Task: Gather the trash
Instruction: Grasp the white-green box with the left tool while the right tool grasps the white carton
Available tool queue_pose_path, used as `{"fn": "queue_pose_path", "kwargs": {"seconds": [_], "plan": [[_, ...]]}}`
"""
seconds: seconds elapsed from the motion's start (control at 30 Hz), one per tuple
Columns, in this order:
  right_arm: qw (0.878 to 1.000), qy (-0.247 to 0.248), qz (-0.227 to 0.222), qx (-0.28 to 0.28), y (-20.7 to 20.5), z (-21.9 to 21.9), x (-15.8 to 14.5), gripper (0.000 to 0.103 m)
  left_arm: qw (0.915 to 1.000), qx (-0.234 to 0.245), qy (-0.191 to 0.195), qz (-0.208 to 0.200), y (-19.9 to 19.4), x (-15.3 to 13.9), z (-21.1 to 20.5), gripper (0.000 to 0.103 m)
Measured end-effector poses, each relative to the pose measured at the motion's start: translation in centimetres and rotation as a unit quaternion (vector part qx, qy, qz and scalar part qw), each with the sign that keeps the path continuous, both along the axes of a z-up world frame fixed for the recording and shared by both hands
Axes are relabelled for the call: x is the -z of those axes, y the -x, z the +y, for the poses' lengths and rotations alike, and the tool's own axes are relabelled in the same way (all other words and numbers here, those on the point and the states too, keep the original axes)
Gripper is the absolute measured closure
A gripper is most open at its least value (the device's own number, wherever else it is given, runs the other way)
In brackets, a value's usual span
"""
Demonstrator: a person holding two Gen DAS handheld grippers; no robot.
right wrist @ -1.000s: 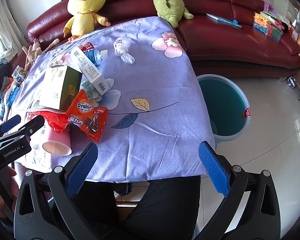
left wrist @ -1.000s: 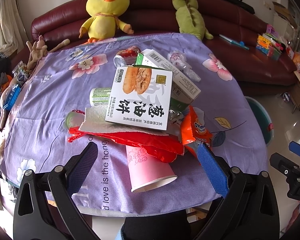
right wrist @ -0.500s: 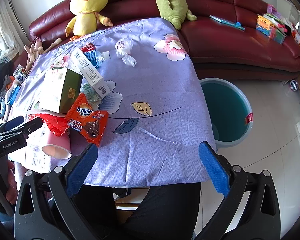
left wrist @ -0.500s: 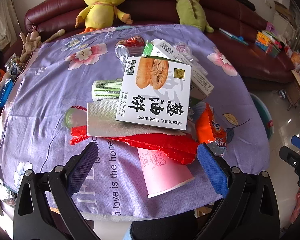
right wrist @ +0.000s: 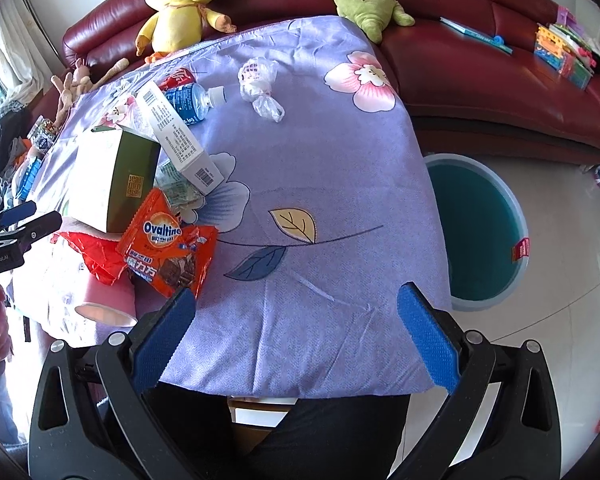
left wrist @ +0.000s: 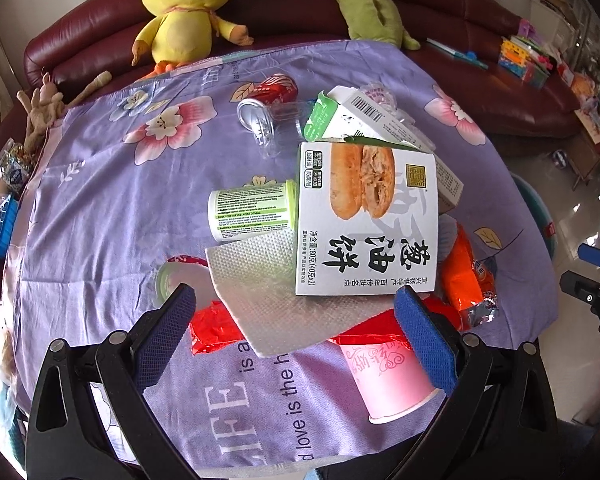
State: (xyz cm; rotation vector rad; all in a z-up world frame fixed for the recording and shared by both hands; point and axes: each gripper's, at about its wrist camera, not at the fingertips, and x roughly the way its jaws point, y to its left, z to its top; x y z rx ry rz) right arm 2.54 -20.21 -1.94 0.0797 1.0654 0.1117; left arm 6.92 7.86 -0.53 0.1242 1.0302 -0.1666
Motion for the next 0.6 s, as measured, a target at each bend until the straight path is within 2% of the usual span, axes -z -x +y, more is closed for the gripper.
{"fn": "queue_pose_path", "kwargs": {"seconds": [0.1,0.23,0.3,0.37,0.47,0.6], "plan": [[1.0,-0.003,0.004,-0.018,-2.0,1.2,-0.5,0.006,1.0,0.007,0.005,0.003,-0.8,0.2,-0.2,0.004],[0.999,0.002,0.003,-0.045,-4.5,3.2,-1.1,0.006,0.9986,0.021,0.044,0.022,-1.4,0.3,-0.9,0.004],[0.999,0.006,-0.001,-0.054,-5.5,4.0,-1.5,0.007,0.9977,0.036,0.051,0.026,-1.2,0.6,-2.1,0.003],[0.999,0.005,-0.005,-0.054,-6.3,4.2,-2.0,0.016,0.9966,0.052,0.051,0.038,-1.1,1.3,-3.7,0.004],[0.999,0.0,0.0,-0.049,-7.2,3.9,-2.2,0.026,0.998,0.052,0.018,0.031,-1.1,2.3,-5.7,0.003],[0.999,-0.004,0.011,-0.049,-7.7,3.9,-1.9,0.032,0.9992,0.023,-0.031,0.011,-1.8,3.3,-6.4,0.004]]}}
